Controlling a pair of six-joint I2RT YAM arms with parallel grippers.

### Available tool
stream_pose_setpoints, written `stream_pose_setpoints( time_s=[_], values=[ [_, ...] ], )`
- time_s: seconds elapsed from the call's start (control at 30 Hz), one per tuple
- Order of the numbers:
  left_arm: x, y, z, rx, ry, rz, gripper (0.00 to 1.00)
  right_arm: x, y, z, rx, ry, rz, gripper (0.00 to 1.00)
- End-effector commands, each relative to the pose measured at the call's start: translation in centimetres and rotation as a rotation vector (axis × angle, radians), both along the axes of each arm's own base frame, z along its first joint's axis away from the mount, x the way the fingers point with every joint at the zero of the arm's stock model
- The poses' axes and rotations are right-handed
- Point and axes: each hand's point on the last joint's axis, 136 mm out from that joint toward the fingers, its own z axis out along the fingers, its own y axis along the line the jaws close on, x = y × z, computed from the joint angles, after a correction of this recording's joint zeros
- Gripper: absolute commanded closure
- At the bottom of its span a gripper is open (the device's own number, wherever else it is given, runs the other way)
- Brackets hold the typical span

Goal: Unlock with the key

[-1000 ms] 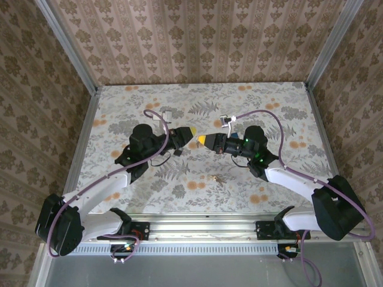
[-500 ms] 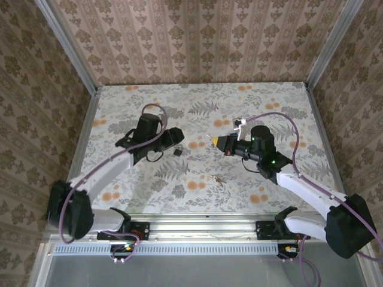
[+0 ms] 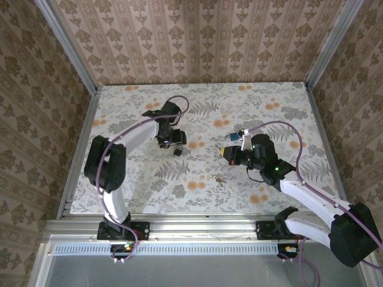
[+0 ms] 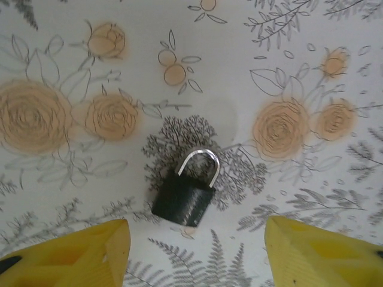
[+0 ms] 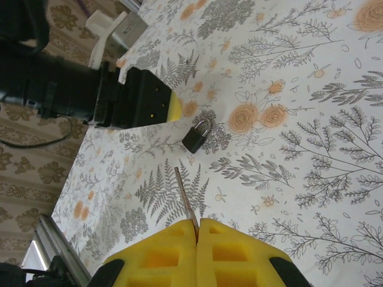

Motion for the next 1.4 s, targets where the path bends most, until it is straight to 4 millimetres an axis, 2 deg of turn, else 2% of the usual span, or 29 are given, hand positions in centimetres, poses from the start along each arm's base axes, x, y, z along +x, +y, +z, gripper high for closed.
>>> stream_pose_setpoints(
  time_s=[0.0,0.13,0.4,0.5,0.57,0.87,0.97,1.1,1.23,1.37],
  values=[
    [-1.0,1.0,-1.6,0.122,0.081,-0.090,0.22,0.0,-0.8,0.0,-0.033,-0.023,-0.021,1.00],
    [-0.9,0.5,-3.1,0.175,0.117,-0.124,0.23,-0.1,-1.0,-0.3,-0.042,-0.019,-0.027,1.00],
    [-1.5,-0.6,-4.7,0.213,0.161,-0.157,0.26,0.0,-1.2,-0.7,-0.042,-0.012,-0.035,1.00],
    [-2.0,-0.8,-4.9,0.220,0.170,-0.162,0.31,0.1,-1.2,-0.7,-0.040,-0.011,-0.038,1.00],
    [-2.3,-0.8,-5.3,0.225,0.179,-0.166,0.38,0.1,-1.2,-0.8,-0.041,-0.008,-0.040,1.00],
    [-2.4,-0.4,-6.7,0.263,0.204,-0.128,0.43,0.3,-1.0,-1.0,-0.031,-0.003,-0.038,1.00],
    [-2.3,-0.5,-7.3,0.262,0.216,-0.120,0.51,0.3,-1.1,-1.1,-0.033,0.000,-0.038,1.00],
    [-2.2,-0.4,-8.0,0.256,0.236,-0.099,0.48,0.2,-1.1,-1.2,-0.032,0.005,-0.038,1.00],
    [-2.2,-0.2,-8.5,0.257,0.249,-0.086,0.53,0.2,-1.1,-1.3,-0.031,0.007,-0.039,1.00],
    [-2.1,-0.4,-8.7,0.244,0.254,-0.091,0.46,0.3,-1.0,-1.4,-0.029,0.010,-0.036,1.00]
  ],
)
